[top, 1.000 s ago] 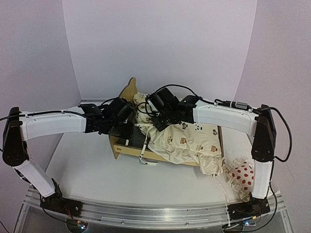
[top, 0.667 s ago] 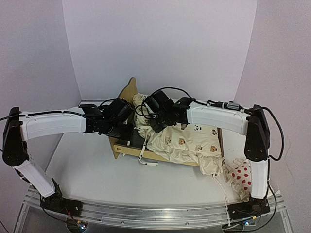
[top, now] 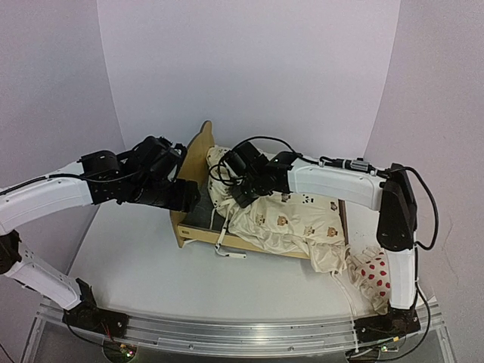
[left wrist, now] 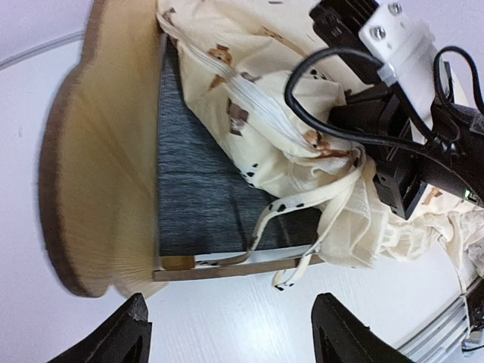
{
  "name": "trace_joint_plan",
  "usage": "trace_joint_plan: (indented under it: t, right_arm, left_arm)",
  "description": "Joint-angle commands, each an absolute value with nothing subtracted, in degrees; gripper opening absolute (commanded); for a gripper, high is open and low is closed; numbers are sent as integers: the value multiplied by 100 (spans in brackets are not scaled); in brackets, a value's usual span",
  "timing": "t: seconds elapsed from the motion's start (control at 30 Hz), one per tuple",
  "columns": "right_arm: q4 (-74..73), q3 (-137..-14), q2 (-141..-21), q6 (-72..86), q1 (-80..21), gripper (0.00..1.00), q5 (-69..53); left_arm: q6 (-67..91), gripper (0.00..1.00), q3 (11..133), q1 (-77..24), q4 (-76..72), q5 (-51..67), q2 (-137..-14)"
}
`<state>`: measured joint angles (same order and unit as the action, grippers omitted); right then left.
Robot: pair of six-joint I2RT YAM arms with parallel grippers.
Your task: Set up the pet bed
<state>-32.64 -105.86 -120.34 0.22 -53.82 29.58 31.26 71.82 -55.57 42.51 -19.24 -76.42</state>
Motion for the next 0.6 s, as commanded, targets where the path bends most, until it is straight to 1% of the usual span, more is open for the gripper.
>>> trace_joint_plan:
  t: [0.0,0.07,0.17,0.23,0.3,0.43,0.47,0.57]
  right_arm:
    - [-3435,-10794,-12317,157,-5338,0,2656]
    - [-3442,-10843,-12378,131,-5351,0,2743]
    - [-3460,-10891,-12460,85,-5352,0,2923]
    - [-3471,-10889,-12488,79,-5353,0,2913]
    - [-3488,-10880,-12506,78,-5353,0,2913]
    - [-3514,-10800,-12495,47,-5353,0,2954]
    - [-3521,-10771,-12481,45,-5353,0,2945]
    - [-3538,-10704,-12417,46,-5352,2,2873]
  left_arm:
    - [3294,83,7424,-5546,4859,-2960,-7281]
    - [3339,87,7382,-5545,4955,-3332,-7305]
    - [3241,92,7197,-5537,4732,-3565,-7442]
    - [3150,92,7109,-5504,4508,-3529,-7564]
    - [3024,89,7044,-5418,4176,-3382,-7677]
    - [2778,75,6914,-5159,3681,-3064,-7870]
    - [2712,70,6883,-5077,3571,-2973,-7901]
    - [2552,48,6839,-4919,3297,-2757,-7981]
